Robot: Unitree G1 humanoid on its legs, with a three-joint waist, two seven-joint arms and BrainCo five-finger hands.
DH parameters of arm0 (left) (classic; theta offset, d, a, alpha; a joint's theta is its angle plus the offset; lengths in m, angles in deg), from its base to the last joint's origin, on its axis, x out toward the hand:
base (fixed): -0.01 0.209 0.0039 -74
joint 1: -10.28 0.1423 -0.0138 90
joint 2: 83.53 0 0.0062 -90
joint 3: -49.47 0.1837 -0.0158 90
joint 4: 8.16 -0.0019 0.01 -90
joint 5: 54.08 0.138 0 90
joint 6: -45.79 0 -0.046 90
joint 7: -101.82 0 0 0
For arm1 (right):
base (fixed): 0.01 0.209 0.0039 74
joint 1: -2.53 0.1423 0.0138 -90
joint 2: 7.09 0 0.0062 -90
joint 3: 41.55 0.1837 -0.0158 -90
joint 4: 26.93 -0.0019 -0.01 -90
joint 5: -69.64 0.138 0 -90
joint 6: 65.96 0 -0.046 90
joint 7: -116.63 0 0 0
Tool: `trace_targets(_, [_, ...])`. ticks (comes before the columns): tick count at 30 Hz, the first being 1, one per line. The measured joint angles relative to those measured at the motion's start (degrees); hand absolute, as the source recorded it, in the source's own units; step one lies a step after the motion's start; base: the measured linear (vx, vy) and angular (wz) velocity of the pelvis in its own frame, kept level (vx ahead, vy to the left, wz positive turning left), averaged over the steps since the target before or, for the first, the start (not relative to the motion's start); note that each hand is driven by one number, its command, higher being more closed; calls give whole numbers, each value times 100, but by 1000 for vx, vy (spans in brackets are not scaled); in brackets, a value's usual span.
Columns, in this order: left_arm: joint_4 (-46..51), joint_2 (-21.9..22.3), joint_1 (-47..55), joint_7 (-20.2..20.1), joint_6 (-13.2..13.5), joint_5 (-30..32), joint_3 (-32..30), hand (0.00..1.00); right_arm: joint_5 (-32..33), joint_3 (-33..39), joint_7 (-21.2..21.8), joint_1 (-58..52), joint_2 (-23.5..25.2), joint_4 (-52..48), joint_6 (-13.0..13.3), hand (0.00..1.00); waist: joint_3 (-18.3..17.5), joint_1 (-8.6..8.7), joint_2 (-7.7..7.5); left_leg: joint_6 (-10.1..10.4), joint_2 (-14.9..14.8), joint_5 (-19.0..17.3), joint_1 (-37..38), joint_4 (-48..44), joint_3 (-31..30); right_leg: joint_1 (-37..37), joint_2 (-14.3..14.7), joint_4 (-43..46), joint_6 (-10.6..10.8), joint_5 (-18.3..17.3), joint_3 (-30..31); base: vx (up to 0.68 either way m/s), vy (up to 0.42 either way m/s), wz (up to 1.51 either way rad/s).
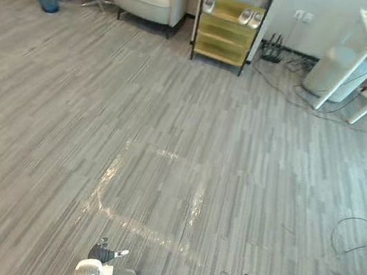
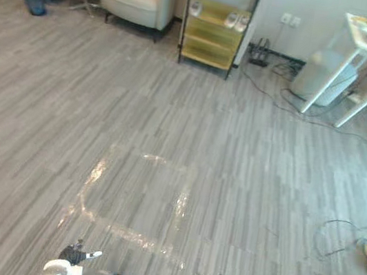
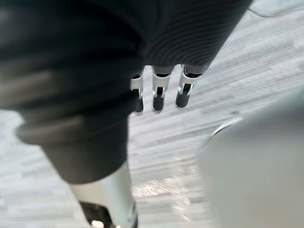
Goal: Pick up cushions and gather them together orderly.
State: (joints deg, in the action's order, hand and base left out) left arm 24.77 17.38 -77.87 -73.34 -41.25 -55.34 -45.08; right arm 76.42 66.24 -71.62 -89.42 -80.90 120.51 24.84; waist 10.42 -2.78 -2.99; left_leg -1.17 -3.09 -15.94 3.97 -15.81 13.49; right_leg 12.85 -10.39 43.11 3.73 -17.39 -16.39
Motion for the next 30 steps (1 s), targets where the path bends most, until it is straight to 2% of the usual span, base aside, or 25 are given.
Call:
trace_targets(1, [-32,9,-34,-4,8,0,15,0,-4,4,10,28,-34,-3,19,0,-6,15,19,43,-37,-24,163,177,-5,219,116,-679,-68,77,-101,450,-53,16])
trace_targets(2, [-92,16,-68,-5,8,1,16,0,-8,10,22,67,-53,4,16,0,2,25,34,78,-52,-41,309,308,-27,383,245,-1336,-82,300,-82,588,-101,26])
trace_targets(4, [-159,23,-7,-21,9,3,-1,0,-12,35,35,64,-55,19,18,0,22,88,59,248,-56,-140,572,482,-166,388,512,-2551,-156,1070,140,538,-147,43])
trace_targets(5, [-239,30,23,-22,3,36,-72,0,0,94,48,47,-59,23,23,0,22,144,85,409,-73,-269,764,468,-398,278,627,-2674,-517,1880,443,553,-195,59])
trace_targets(6, [-284,168,13,-1,8,130,-122,0,-9,171,40,100,-155,18,21,0,-3,158,298,451,-263,-273,833,388,-561,202,696,-2423,-532,1629,287,550,-202,64])
trace_targets(7, [-292,206,18,-5,8,145,-130,0,-6,183,41,95,-142,14,30,0,-30,155,374,466,-323,-266,774,227,-637,172,688,-2389,-548,1467,211,538,-212,58])
trace_targets(8, [-260,376,-16,-17,10,173,-204,0,-3,228,49,100,-166,-40,63,0,15,168,523,519,-426,-233,493,-478,-667,53,708,-2312,-584,1199,39,495,-246,61])
trace_targets(9, [-192,419,-47,-30,9,196,-385,0,5,222,59,98,-208,-69,83,0,19,187,607,672,-570,-112,138,-1296,-638,-104,729,-2344,-598,1070,-96,591,-290,63])
trace_targets(10, [-169,438,-47,-35,5,199,-516,0,10,207,53,83,-239,-59,76,0,48,188,646,682,-735,239,-263,-2295,-630,-365,777,-2468,-626,963,-155,490,-214,41])
trace_targets(11, [-120,469,-25,-29,4,196,-577,0,62,116,32,64,-231,-61,82,0,135,165,623,667,-973,460,-632,-3160,-612,-712,838,-2657,-667,912,-192,484,-163,26])
trace_targets(12, [2,436,-23,-31,15,174,-577,0,98,98,18,54,-207,-82,87,0,168,117,611,604,-1215,292,-990,-3894,-436,-1186,937,-2957,-701,883,-184,447,-132,4])
trace_targets(13, [100,404,-49,-34,21,173,-556,0,164,98,13,20,-155,-121,92,0,190,43,550,602,-1290,165,-1262,-4049,-269,-1518,944,-3208,-704,880,-180,422,-136,-6])
trace_targets(14, [137,409,-66,-33,23,168,-551,0,230,111,11,20,-116,-175,94,0,195,19,517,609,-1290,111,-1415,-3959,-193,-1652,934,-3332,-702,881,-177,387,-114,-18])
trace_targets(17, [182,377,-127,-28,49,141,-485,0,243,136,7,113,-25,-231,127,0,214,-59,462,613,-925,78,-1991,-2067,-206,-2024,834,-3760,-629,870,-84,377,14,-25])
trace_targets(18, [175,347,-162,-27,49,121,-454,0,238,172,3,139,-18,-213,127,0,245,-65,408,633,-607,329,-2046,-937,-438,-2132,701,-3802,-453,761,1,520,228,-42])
trace_targets(19, [156,357,-167,-7,49,102,-444,0,226,178,-23,124,-47,-115,122,0,244,-111,402,813,-328,1197,-1927,219,-840,-2307,622,-3875,-256,635,186,601,281,-67])
trace_targets(20, [125,315,-149,-9,54,89,-428,0,220,152,-36,127,-34,0,104,0,192,-143,301,634,-156,1609,-1770,306,-884,-2387,527,-3898,-146,529,412,488,223,-58])
trace_targets(22, [132,133,-180,-49,39,92,-317,0,195,121,-21,98,115,5,72,0,161,-98,31,439,0,1234,-1800,-49,-723,-2351,278,-3653,-125,482,579,421,156,-33])
trace_targets(23, [131,109,-181,-54,40,91,-318,0,179,122,-19,51,146,5,61,0,133,-115,-25,368,-16,1068,-1780,-303,-592,-2265,207,-3353,-122,481,713,491,198,-39])
trace_targets(25, [109,97,-178,-57,32,93,-270,0,38,123,14,43,144,-8,33,0,131,-144,-18,242,-55,682,-1509,-543,-369,-1828,82,-2111,-73,484,1011,416,192,-55])
trace_targets(26, [31,61,-179,-59,18,94,-199,0,-12,122,46,62,141,-23,29,0,128,-145,-23,178,-26,576,-1285,-499,-258,-1478,-40,-1234,132,620,1136,337,152,-49])
trace_targets(27, [3,27,-179,-57,5,92,-87,0,-13,124,63,82,125,-24,29,0,126,-117,-22,127,-13,488,-1080,-420,-193,-1229,-145,-570,289,606,1144,252,100,-31])
trace_targets(28, [-41,15,-180,-54,2,93,-29,0,-14,120,85,92,113,-24,26,0,123,-91,-20,104,9,449,-877,-308,-161,-1062,-221,-188,329,499,1030,293,90,-14])
trace_targets(30, [-123,20,-131,-23,-18,99,38,0,-30,93,98,95,88,-23,23,0,72,-79,69,109,-2,453,-409,105,-131,-848,-256,-68,222,257,519,313,30,-7])
